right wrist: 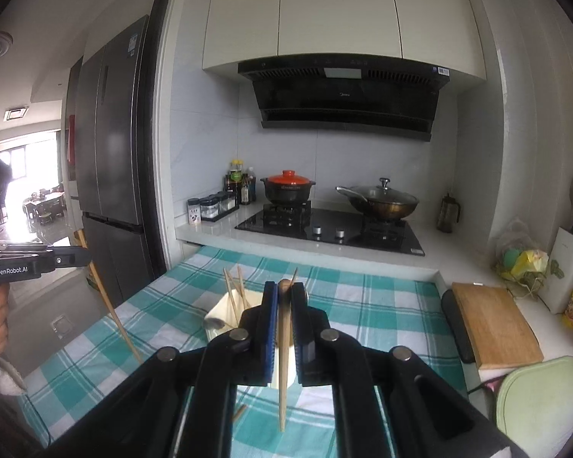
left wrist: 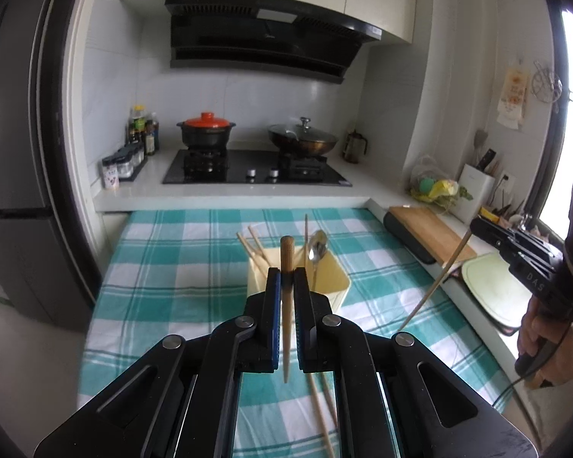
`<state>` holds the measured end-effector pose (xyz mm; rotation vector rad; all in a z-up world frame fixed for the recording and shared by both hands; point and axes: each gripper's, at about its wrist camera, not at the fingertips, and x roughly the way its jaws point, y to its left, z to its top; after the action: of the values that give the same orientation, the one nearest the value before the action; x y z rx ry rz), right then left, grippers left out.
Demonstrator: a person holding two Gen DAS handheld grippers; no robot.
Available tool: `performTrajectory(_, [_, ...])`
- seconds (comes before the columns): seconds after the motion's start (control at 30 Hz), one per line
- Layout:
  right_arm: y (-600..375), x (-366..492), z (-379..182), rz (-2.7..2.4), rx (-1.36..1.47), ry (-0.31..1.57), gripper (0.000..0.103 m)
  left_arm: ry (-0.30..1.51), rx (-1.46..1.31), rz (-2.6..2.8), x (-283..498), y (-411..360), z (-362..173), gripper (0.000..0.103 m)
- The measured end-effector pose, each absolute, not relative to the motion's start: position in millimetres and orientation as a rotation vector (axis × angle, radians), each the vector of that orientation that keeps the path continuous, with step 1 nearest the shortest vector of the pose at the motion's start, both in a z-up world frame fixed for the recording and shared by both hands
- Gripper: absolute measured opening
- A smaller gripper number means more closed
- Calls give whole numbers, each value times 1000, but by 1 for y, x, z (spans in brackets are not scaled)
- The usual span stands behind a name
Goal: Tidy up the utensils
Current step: 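Carry both chopsticks upright into the cream holder and open both tools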
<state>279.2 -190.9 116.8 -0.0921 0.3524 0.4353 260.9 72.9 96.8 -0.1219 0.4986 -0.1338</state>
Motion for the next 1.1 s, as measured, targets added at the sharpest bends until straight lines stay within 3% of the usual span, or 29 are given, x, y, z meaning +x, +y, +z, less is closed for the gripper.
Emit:
performTrajectory(0.2, [-170,324,149,454,-66,251,7,405,-130,-108,304,68,135,4])
performTrajectory(0.37, [-143,366,137,478,-81,233,7,380,-135,-77,353,61,134,4])
performTrajectory(0.73, [-113,464,29,563,-59,641,7,664,-172,-69,461,46,34,5])
performTrajectory(0.9, [-107,487,8,568,8,721,12,743,-179,-44,478,45,7,6])
performTrajectory(0.97, [-109,486,15,555,46,706,35,750,-205,-46,475,51,11,15])
performTrajectory(1.07, [-116,475,40,565,78,655,43,712,-195,-36,455,64,33,38])
performTrajectory(1.1, [-119,467,50,569,77,637,43,692,-180,-29,445,68,43,41])
